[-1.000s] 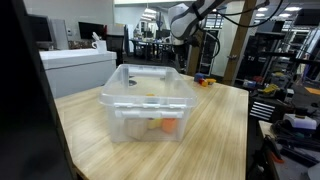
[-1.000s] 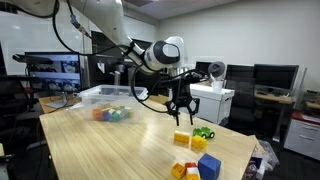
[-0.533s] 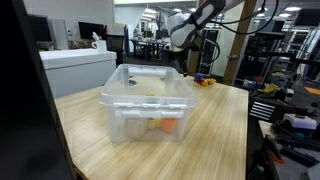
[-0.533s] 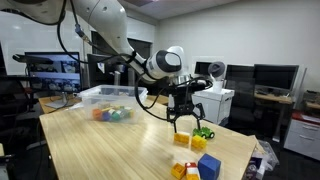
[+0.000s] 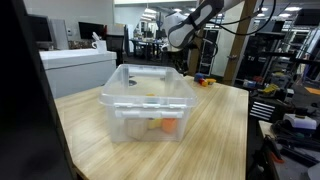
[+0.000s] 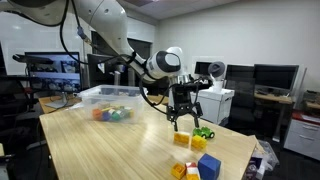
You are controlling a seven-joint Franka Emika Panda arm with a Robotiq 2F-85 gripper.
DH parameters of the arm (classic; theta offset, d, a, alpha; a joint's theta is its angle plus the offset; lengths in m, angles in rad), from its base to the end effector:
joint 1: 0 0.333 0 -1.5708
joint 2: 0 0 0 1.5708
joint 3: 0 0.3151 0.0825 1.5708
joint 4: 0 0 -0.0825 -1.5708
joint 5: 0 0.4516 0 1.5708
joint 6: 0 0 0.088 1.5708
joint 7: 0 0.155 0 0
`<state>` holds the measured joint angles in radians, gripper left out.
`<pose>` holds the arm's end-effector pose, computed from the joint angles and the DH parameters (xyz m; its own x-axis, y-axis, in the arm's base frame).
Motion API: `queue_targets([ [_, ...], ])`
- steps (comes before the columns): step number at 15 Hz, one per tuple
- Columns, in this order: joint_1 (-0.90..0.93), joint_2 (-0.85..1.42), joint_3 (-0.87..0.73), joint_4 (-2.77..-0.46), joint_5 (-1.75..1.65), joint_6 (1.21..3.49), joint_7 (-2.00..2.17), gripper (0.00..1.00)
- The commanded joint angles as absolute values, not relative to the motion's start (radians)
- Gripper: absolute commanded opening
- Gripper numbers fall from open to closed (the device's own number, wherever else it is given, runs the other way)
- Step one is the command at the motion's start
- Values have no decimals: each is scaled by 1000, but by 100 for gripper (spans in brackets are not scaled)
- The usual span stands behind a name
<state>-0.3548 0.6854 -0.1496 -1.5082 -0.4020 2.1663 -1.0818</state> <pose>0.6626 -0.3880 0.1839 0.6298 0.6694 -0.3940 0.7574 -0.6417 0.1205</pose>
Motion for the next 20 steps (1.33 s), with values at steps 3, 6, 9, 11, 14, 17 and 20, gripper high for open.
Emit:
queue_targets([
  [3, -348, 689, -159, -1501, -377, 2151, -1086, 100],
  [6, -360, 690, -150, -1489, -336, 2120, -1072, 100],
  [9, -362, 705, -133, -1448, -194, 2023, -968, 100],
  [11, -365, 713, -127, -1423, -133, 2008, -889, 100],
  [14, -364, 725, -130, -1389, -97, 2039, -784, 100],
  [17, -357, 723, -153, -1388, -135, 2077, -704, 100],
  [20, -368, 718, -160, -1400, -132, 2050, -649, 100],
])
